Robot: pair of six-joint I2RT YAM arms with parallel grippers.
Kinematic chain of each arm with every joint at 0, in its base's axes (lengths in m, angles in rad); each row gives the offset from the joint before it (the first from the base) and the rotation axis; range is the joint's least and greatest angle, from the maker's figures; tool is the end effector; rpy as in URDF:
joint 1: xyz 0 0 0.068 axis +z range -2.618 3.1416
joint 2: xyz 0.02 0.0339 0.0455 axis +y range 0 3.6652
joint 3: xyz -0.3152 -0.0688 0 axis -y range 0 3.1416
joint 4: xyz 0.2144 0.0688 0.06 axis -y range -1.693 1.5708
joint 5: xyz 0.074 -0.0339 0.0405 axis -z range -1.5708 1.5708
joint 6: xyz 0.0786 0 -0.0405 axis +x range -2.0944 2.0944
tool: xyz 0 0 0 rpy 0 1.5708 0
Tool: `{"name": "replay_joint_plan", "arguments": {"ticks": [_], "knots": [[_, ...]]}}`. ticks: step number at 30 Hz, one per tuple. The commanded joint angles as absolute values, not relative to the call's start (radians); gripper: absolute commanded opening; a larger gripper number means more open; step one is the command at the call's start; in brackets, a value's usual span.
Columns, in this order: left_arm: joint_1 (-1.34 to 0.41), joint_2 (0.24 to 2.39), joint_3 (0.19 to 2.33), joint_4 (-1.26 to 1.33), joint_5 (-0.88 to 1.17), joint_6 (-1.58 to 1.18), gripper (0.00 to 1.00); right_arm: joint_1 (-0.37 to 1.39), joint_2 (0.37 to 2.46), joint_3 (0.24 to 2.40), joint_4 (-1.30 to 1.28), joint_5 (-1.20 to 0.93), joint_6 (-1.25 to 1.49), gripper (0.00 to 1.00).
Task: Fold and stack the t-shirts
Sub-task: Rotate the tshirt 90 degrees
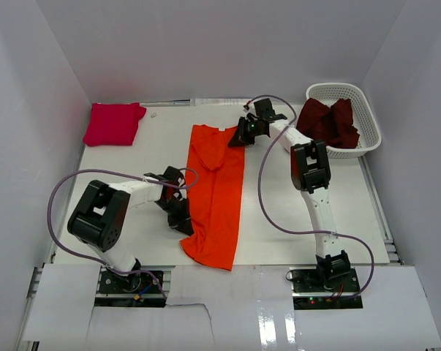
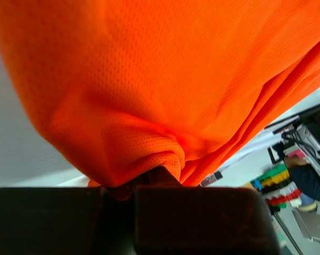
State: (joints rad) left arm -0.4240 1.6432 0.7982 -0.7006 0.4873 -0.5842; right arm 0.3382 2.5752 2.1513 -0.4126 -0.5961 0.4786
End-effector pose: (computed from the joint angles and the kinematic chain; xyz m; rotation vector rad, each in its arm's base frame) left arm 0.1978 -0.1296 0.1639 0.2198 -2.8504 0.6397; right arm 0.5507 0.2405 0.1459 -0.1186 2.5004 1.0806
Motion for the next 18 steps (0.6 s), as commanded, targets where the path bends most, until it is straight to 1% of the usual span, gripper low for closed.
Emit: {"name": "replay_joint_plan", "arguments": {"ticks": [1,6,13,15,18], "knots": [[-0.482,1.667,0.736,-0.675,0.431,-0.62,0.06,0.345,2.637,2.212,-0.422,-0.584,0.505,0.1],[-0.575,1.646,0.7,-0.658,0.469,-0.679,0.06,0.345,2.687,2.299,-0.416,-0.6,0.541,0.11],[-0.655,1.595,0.661,-0.66,0.482,-0.75,0.06,0.345,2.698,2.299,-0.38,-0.623,0.568,0.11],[-0.658,1.566,0.669,-0.684,0.428,-0.759,0.06,0.344,2.692,2.298,-0.379,-0.626,0.565,0.11],[-0.658,1.49,0.751,-0.791,0.3,-0.776,0.06,0.342,2.678,2.289,-0.367,-0.635,0.568,0.11]]}}
